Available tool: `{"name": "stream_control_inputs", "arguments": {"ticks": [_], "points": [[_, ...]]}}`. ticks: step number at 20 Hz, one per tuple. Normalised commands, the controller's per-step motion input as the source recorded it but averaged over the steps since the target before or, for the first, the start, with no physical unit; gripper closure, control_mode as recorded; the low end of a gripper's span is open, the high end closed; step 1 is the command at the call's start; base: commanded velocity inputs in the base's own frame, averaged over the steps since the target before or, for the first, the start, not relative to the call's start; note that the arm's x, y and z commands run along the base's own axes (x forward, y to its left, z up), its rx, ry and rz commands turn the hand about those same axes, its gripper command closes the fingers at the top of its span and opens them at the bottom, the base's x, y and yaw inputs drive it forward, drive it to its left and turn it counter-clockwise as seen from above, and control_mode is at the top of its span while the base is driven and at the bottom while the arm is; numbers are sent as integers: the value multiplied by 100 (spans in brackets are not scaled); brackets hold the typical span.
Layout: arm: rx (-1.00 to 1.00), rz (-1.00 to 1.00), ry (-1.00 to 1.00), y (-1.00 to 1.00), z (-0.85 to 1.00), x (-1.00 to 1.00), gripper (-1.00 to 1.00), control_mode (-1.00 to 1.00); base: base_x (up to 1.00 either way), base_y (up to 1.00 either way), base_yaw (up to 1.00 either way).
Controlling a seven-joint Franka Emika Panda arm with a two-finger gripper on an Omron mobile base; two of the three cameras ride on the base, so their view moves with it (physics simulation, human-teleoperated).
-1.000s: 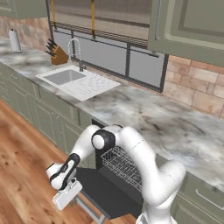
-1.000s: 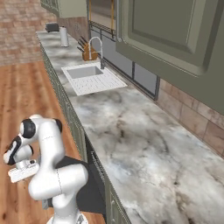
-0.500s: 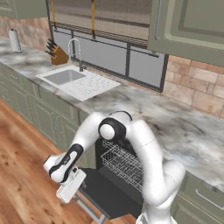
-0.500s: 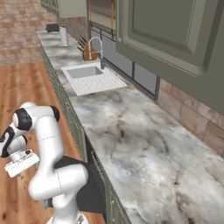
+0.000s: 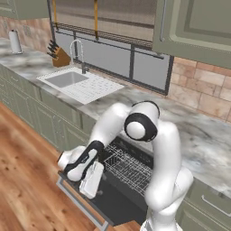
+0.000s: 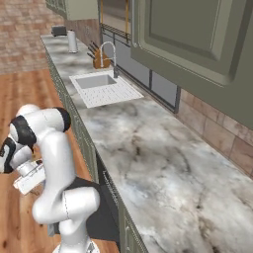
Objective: Open the dishwasher door and pull out the top rack.
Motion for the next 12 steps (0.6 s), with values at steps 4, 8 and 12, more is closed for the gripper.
{"name": "stream_control_inputs", "arguments": {"ticks": [4, 8, 12], "points": [[0, 17, 40, -67, 2, 40, -100, -100, 0, 0, 0], [0, 14, 41, -72, -24, 56, -100, -100, 0, 0, 0], [-3, 16, 30, -72, -40, 51, -100, -100, 0, 0, 0]]}}
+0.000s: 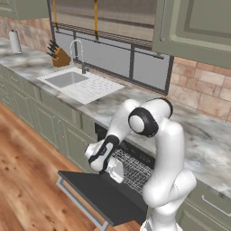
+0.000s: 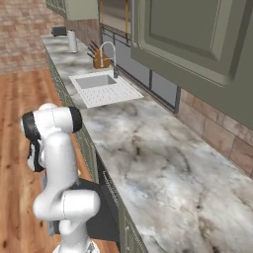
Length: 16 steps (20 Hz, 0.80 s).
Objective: Open the dishwasher door and pull out the top rack.
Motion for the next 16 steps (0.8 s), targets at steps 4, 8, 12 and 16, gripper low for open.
{"name": "stream_control_inputs", "arguments": {"ticks": [4, 8, 12, 16], "points": [[-7, 5, 9, -15, -72, 71, -100, -100, 0, 0, 0], [-2, 8, 6, -8, -61, 45, -100, -100, 0, 0, 0], [-8, 5, 2, 0, -63, 67, -100, -100, 0, 0, 0], [-6, 4, 0, -8, -70, 70, -100, -100, 0, 0, 0]]}}
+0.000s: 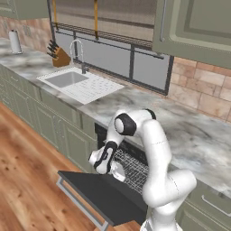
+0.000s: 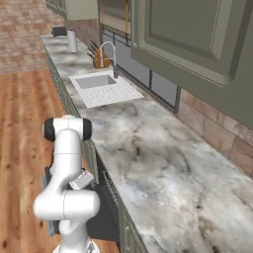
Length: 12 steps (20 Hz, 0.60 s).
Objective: Open the dishwasher door and pull out the top rack.
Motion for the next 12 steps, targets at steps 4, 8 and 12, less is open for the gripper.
{"name": "stream_control_inputs", "arguments": {"ticks": [4, 8, 12], "points": [[-2, 2, 0, -22, -69, 69, -100, -100, 0, 0, 0], [-2, 0, 0, -31, -79, 59, -100, -100, 0, 0, 0], [-3, 0, 0, -20, -65, 49, -100, -100, 0, 0, 0]]}}
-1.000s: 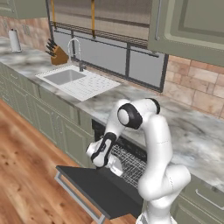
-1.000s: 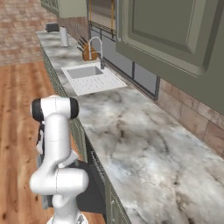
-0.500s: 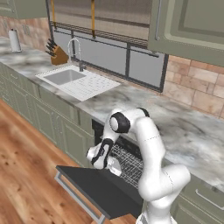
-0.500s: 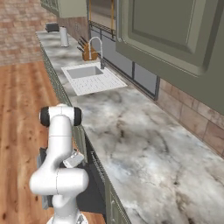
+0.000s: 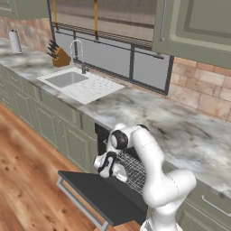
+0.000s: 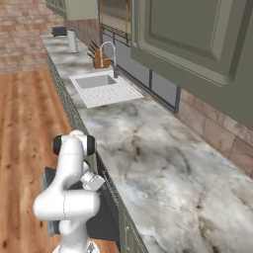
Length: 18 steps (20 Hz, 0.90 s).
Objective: Open the dishwasher door and pull out the top rack.
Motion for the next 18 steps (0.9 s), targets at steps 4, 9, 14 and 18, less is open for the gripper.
{"name": "stream_control_inputs", "arguments": {"ticks": [4, 9, 14, 18], "points": [[-3, 0, -2, 0, -31, 36, -100, -100, 0, 0, 0], [-25, 3, -14, 1, -5, 1, -100, -100, 0, 0, 0], [-31, 12, -9, -8, 0, 1, -100, -100, 0, 0, 0], [-28, 14, -5, -4, 21, 0, -100, -100, 0, 0, 0]]}}
